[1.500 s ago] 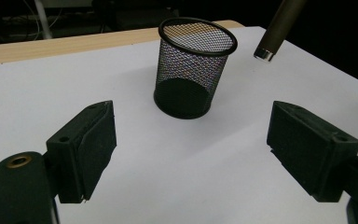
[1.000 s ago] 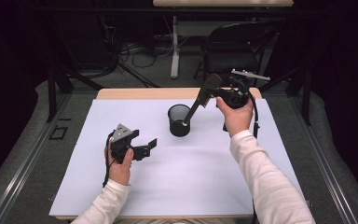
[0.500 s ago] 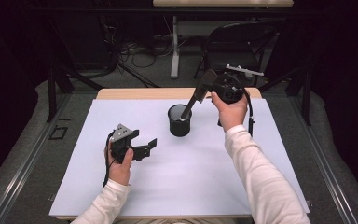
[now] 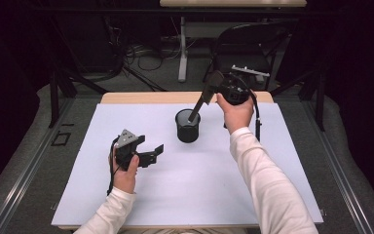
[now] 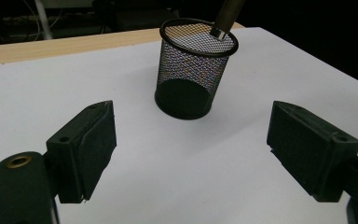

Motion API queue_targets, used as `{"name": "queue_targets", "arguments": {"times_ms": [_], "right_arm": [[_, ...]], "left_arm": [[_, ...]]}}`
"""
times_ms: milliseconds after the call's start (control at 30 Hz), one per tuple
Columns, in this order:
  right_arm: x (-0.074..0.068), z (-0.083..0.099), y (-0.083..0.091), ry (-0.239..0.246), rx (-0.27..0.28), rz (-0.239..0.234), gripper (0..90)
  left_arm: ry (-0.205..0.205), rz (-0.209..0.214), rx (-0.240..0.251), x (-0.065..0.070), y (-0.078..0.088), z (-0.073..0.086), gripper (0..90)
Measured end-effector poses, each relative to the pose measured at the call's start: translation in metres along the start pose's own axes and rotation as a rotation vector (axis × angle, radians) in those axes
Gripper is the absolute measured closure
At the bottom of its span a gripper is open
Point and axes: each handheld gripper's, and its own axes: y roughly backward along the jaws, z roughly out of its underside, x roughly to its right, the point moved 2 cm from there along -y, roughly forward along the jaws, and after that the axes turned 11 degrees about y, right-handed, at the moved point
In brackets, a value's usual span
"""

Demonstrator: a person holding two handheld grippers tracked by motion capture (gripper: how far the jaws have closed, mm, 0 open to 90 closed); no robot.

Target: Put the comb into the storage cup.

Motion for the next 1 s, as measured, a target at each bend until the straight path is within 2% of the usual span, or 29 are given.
{"name": "queue_targets", "arguments": {"times_ms": [1000], "right_arm": [[-0.003, 0.017, -0.034, -0.014, -0.046, 0.029, 86.5]], "left_arm": [[0.008, -0.003, -0.002, -0.003, 0.000, 0.000, 15.8]]}}
